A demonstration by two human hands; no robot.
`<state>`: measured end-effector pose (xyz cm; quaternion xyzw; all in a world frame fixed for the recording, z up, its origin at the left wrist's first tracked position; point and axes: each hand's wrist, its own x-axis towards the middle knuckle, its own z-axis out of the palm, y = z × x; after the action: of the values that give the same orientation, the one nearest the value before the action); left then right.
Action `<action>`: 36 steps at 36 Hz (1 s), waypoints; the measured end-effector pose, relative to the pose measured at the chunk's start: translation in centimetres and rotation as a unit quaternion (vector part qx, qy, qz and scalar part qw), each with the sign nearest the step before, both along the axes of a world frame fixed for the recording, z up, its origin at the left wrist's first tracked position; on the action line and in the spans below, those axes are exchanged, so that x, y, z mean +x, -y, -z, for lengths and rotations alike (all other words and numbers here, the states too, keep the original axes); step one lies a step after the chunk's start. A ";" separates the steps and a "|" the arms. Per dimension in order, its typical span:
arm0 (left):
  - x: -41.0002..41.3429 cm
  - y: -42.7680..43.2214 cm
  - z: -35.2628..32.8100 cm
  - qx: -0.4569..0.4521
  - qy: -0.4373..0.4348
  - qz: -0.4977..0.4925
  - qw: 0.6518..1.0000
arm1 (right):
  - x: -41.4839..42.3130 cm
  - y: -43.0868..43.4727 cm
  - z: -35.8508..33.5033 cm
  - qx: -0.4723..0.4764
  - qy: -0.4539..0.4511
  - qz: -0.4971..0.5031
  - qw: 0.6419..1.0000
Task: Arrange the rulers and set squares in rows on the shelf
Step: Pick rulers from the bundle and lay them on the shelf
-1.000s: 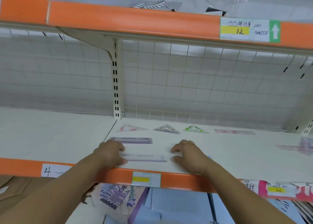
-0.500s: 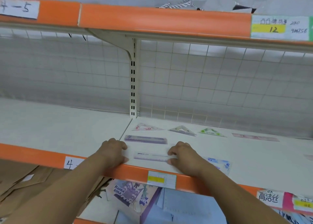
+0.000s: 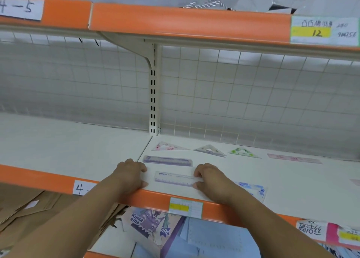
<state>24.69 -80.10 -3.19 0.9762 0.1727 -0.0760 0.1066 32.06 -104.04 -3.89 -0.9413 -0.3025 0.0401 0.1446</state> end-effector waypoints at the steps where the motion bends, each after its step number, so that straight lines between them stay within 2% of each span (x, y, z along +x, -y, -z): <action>1: 0.0 0.0 0.0 0.000 0.000 0.000 1.000 | 0.1 0.0 0.1 0.000 0.000 -0.002 1.000; 9: -0.1 0.2 -0.3 -0.001 -0.006 0.005 1.000 | 0.2 0.1 -0.1 0.010 0.001 -0.033 0.999; 20: -0.3 0.3 -0.3 -0.008 -0.008 0.007 1.000 | 0.9 -0.7 0.1 0.057 0.067 -0.025 0.996; 25: -0.3 0.4 -0.4 -0.016 -0.005 0.008 1.000 | 2.2 -1.7 0.8 0.080 0.051 -0.035 0.995; 36: -0.4 0.3 -0.2 -0.011 -0.011 0.010 1.000 | 3.0 -3.8 0.8 0.034 0.081 -0.040 0.995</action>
<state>24.34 -80.44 -3.02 0.9758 0.1629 -0.0899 0.1147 35.07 -100.25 -4.71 -0.9234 -0.3513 -0.0406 0.1495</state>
